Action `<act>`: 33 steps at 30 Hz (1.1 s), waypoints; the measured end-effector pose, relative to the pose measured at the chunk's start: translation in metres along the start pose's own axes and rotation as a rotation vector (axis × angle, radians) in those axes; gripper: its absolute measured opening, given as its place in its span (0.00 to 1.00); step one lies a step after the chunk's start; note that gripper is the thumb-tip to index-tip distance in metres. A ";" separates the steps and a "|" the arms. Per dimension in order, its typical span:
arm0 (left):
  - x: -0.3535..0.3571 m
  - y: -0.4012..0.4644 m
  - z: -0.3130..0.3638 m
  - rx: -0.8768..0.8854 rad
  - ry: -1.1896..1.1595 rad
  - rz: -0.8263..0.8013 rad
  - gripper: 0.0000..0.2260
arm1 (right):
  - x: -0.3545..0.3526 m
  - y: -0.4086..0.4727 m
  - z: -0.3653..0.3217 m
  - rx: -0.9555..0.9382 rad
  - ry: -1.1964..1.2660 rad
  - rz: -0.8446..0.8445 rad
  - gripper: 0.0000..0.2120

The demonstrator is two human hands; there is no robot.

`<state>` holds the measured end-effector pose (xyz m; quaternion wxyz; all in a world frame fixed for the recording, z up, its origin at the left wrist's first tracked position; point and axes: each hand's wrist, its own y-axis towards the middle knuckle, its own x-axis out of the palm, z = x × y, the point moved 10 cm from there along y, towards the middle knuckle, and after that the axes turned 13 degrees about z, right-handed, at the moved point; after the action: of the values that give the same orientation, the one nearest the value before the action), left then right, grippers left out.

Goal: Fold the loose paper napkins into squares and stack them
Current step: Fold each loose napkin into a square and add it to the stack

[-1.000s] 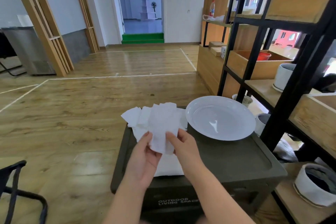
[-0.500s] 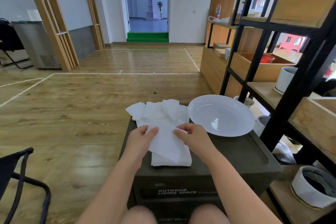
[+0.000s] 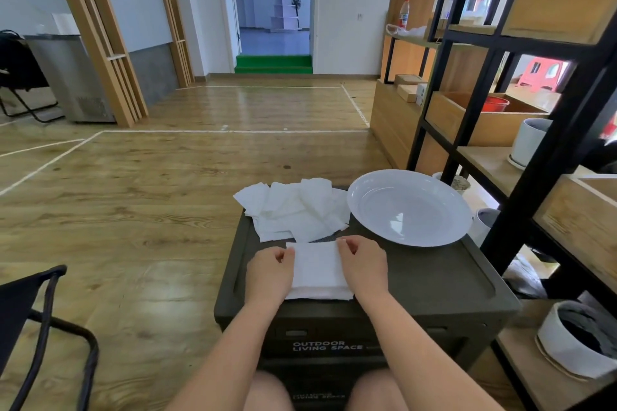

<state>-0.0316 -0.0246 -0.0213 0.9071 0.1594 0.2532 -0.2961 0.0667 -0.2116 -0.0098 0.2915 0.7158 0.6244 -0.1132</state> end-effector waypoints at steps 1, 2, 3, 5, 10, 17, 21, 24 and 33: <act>-0.001 0.000 0.001 0.032 0.041 0.006 0.17 | 0.001 0.000 0.002 -0.009 -0.031 0.009 0.10; -0.002 0.000 0.002 0.054 0.073 0.016 0.15 | 0.001 -0.001 0.003 -0.020 -0.065 0.017 0.10; -0.003 0.000 0.002 0.069 0.099 0.028 0.15 | 0.002 -0.002 0.004 -0.033 -0.101 0.024 0.11; -0.004 0.000 0.000 0.087 0.142 0.042 0.14 | 0.004 -0.005 0.004 -0.054 -0.160 0.037 0.12; 0.001 -0.001 -0.006 0.095 0.186 0.057 0.07 | 0.008 -0.007 0.007 -0.077 -0.272 0.021 0.11; 0.007 0.001 -0.014 0.069 0.208 0.068 0.07 | 0.015 -0.008 0.014 -0.032 -0.277 -0.020 0.09; 0.006 0.002 -0.018 0.073 0.243 0.098 0.05 | 0.017 -0.008 0.016 -0.021 -0.324 -0.045 0.07; 0.003 0.009 -0.015 0.099 0.227 0.110 0.08 | 0.017 -0.009 0.018 -0.016 -0.320 -0.041 0.09; 0.011 0.103 0.033 0.359 0.316 0.209 0.20 | 0.000 -0.009 0.033 0.177 0.106 0.074 0.07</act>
<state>0.0517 0.0356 0.0147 0.8392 0.3873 0.3171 -0.2124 0.0651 -0.2293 -0.0385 0.1979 0.7662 0.5996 -0.1191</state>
